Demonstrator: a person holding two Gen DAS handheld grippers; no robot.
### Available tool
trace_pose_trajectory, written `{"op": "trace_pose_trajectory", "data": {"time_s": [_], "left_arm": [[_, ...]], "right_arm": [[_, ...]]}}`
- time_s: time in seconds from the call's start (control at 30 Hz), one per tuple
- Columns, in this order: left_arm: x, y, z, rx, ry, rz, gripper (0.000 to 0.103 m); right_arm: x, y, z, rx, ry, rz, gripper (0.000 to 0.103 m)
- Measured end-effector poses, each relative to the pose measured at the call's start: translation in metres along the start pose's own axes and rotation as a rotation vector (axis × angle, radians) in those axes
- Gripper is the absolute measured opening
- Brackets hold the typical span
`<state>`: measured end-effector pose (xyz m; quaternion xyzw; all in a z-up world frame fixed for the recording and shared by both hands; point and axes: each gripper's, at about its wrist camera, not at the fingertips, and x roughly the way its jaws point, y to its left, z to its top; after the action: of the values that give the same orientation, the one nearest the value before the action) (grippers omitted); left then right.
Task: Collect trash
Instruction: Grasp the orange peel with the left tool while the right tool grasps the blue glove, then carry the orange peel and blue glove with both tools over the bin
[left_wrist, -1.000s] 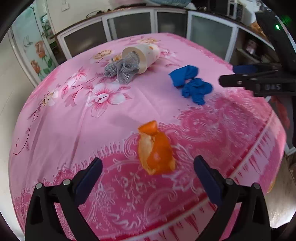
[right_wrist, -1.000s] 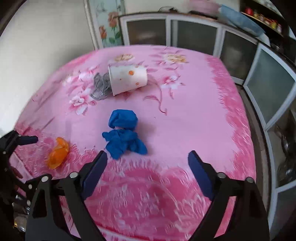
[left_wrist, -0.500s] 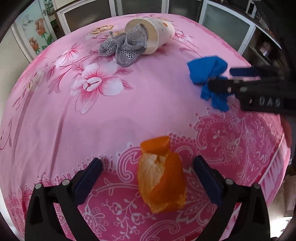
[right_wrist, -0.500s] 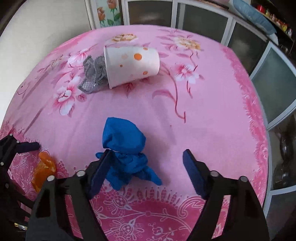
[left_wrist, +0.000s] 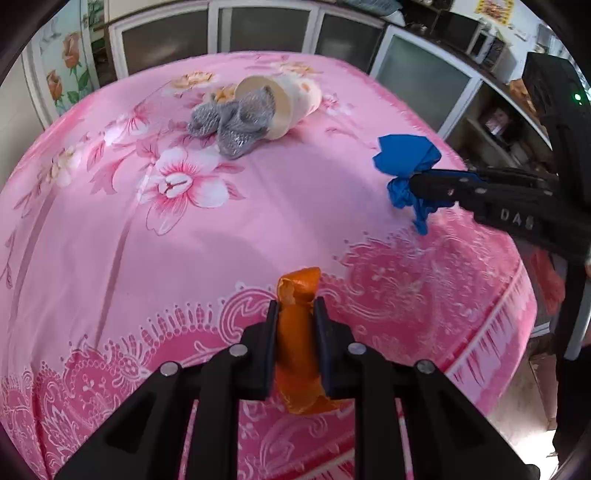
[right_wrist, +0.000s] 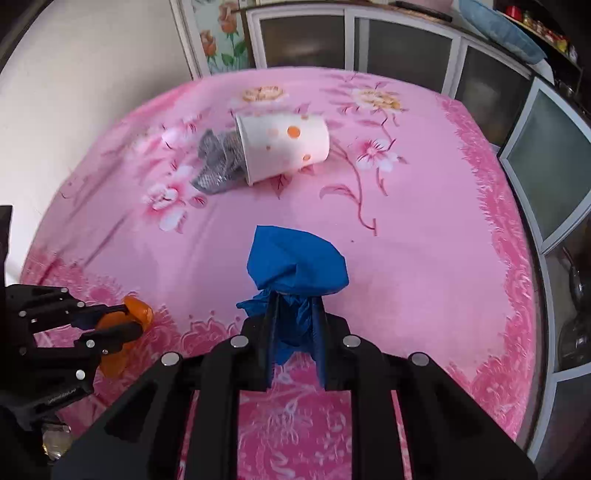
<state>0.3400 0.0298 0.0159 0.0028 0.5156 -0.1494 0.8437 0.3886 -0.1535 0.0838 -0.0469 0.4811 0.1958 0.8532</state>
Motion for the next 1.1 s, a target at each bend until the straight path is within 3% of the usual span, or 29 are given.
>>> {"op": "trace_pose_trajectory", "data": {"time_s": [0.27, 0.53, 0.77, 0.97, 1.1], "left_arm": [[-0.045, -0.007, -0.017, 0.038, -0.120, -0.052, 0.017], [-0.092, -0.053, -0.029, 0.155, -0.237, -0.137, 0.017], [-0.100, -0.141, -0.040, 0.343, -0.263, -0.346, 0.017], [-0.069, -0.239, -0.048, 0.511, -0.214, -0.519, 0.017], [-0.040, -0.310, -0.054, 0.606, -0.153, -0.616, 0.017]], "right_arm": [[-0.064, -0.024, -0.032, 0.058, -0.089, 0.005, 0.016], [-0.151, -0.067, -0.108, 0.159, -0.214, -0.036, 0.016], [-0.219, -0.125, -0.209, 0.335, -0.264, -0.152, 0.017], [-0.232, -0.170, -0.314, 0.520, -0.175, -0.287, 0.017], [-0.227, -0.199, -0.378, 0.659, -0.108, -0.320, 0.017]]}}
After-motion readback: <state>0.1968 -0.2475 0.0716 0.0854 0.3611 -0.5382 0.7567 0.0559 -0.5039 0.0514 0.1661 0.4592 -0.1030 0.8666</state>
